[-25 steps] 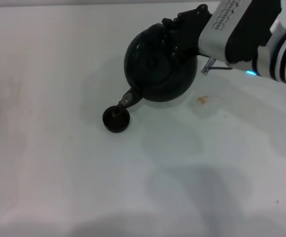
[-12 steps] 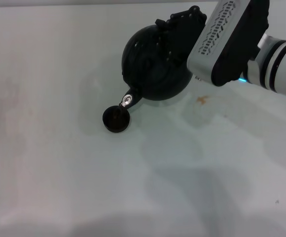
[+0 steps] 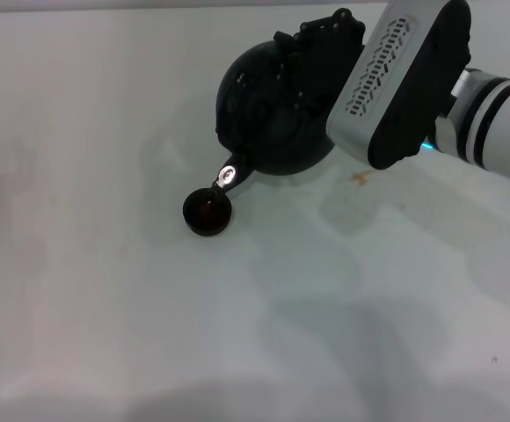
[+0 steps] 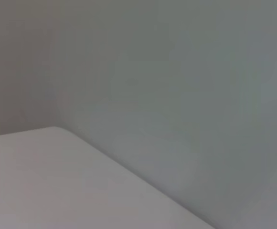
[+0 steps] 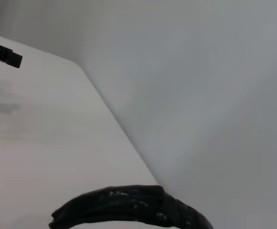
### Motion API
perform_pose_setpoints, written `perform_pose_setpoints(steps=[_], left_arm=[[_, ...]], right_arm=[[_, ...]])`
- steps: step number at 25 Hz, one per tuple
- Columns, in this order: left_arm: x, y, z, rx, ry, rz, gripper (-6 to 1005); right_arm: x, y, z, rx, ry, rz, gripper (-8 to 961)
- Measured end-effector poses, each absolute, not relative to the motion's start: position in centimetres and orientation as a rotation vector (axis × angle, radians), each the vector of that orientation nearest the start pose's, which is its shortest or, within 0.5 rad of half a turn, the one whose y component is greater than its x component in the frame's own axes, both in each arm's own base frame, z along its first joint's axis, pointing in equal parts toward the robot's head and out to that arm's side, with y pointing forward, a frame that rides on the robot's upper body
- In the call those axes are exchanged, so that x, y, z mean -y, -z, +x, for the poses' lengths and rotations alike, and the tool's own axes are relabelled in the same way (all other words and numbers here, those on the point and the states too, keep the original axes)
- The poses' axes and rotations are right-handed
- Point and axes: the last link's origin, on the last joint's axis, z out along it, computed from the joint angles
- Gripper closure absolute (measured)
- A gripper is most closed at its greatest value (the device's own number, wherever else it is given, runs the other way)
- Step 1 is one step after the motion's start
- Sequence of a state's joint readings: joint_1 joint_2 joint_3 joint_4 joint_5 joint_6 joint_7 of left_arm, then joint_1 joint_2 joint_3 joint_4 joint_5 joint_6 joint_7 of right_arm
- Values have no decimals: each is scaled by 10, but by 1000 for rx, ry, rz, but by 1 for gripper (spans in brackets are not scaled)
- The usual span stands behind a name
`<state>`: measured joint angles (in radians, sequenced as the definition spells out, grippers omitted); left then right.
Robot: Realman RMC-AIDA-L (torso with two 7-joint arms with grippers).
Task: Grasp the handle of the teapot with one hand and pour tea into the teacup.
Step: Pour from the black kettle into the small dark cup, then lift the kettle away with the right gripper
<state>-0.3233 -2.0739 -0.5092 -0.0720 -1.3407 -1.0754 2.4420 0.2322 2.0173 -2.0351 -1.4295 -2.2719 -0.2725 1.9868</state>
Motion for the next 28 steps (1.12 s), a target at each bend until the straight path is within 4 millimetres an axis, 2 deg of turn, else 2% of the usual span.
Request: perform_pose_setpoints(steps=[7, 15, 28], left_arm=[[-276, 1, -408, 1167, 862, -1205, 110], [-275, 1, -408, 1171, 859, -1201, 110], [-276, 1, -408, 1172, 858, -1201, 110]], right_arm=[[-331, 67, 145, 206, -143, -2285, 790], [-331, 66, 145, 209, -145, -2277, 796], [-331, 67, 153, 109, -175, -2280, 801]])
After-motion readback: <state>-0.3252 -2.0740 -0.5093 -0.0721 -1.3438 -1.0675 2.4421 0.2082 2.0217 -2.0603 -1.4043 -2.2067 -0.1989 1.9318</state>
